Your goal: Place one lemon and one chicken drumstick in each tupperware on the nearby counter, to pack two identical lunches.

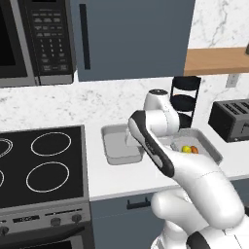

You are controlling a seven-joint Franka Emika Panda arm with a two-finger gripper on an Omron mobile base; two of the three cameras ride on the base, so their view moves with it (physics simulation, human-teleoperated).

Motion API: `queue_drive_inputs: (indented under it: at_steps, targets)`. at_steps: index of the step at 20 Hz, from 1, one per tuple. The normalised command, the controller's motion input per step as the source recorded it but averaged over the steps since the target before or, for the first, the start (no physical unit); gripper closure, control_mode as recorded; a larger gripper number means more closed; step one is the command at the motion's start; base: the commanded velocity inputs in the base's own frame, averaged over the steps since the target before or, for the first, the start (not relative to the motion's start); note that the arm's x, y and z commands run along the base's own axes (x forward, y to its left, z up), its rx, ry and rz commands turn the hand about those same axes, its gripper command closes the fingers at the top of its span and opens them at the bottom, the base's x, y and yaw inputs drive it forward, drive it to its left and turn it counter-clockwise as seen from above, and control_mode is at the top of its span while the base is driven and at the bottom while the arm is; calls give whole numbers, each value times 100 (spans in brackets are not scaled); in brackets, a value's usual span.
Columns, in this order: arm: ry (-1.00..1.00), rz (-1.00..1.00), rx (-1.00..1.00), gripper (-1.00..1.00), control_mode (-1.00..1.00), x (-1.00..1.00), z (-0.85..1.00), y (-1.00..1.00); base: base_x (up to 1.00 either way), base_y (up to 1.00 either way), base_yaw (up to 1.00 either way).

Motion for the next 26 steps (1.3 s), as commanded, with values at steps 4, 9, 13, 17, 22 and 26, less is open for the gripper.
queue_drive_inputs:
  at_steps: [4,9,13,17,22,26]
  targets:
    - [14,6,0,100,-100,100,-30,19,0,0,0]
    - [-12,9,-3,100,-100,80,-92,27,0,0,0]
    - [-5,8,-2,100,-100,91,-69,20,0,0,0]
    - [21,3,0,100,-100,41,-1,0,0,0,0]
    - [14,1,0,100,-100,79,-9,0,0,0,0]
    - [1,3,0,100,-100,82,-37,14,0,0,0]
